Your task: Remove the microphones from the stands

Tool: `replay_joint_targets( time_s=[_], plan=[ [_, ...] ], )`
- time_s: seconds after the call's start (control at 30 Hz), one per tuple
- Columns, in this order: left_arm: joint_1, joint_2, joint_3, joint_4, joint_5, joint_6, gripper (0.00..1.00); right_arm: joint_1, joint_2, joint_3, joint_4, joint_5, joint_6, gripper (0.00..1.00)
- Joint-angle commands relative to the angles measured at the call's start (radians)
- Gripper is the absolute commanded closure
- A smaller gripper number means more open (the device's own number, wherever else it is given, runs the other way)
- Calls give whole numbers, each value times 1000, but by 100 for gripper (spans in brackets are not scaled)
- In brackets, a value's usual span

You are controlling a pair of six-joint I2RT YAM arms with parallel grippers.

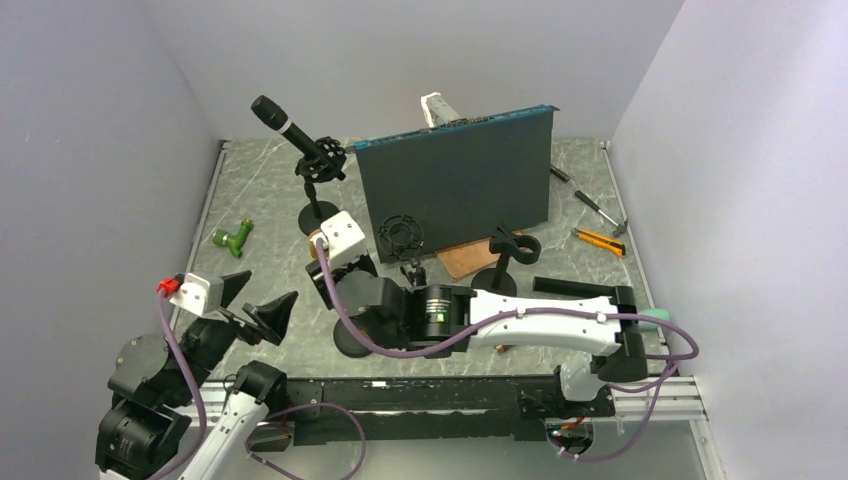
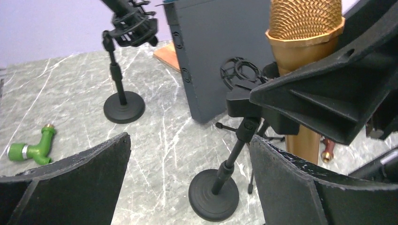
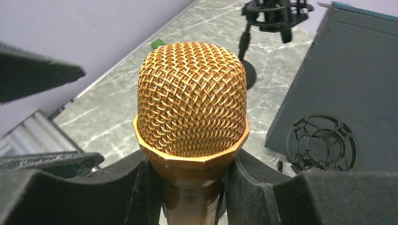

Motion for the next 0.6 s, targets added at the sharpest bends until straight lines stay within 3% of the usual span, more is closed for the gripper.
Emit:
replay_joint_targets(
  time_s=[0.0,0.07,0.33,0.43,0.57],
  plan=[
    [0,29,26,11,175,117,1,-29,-132,-174,212,-246,-260,94],
    [0,44,33,-2,260,148,1,-67,-190,-260,277,-433,-318,100],
    [0,50,4,-29,599,309,1,-251,-316,-442,426,-1171,-453,100],
    [0,44,-3,-36,645,374,1,-292,-291,-413,392,-1306,-479,100],
    [0,33,-22,-6,636,446,1,-307,-291,-419,382,-1365,-510,100]
  ],
)
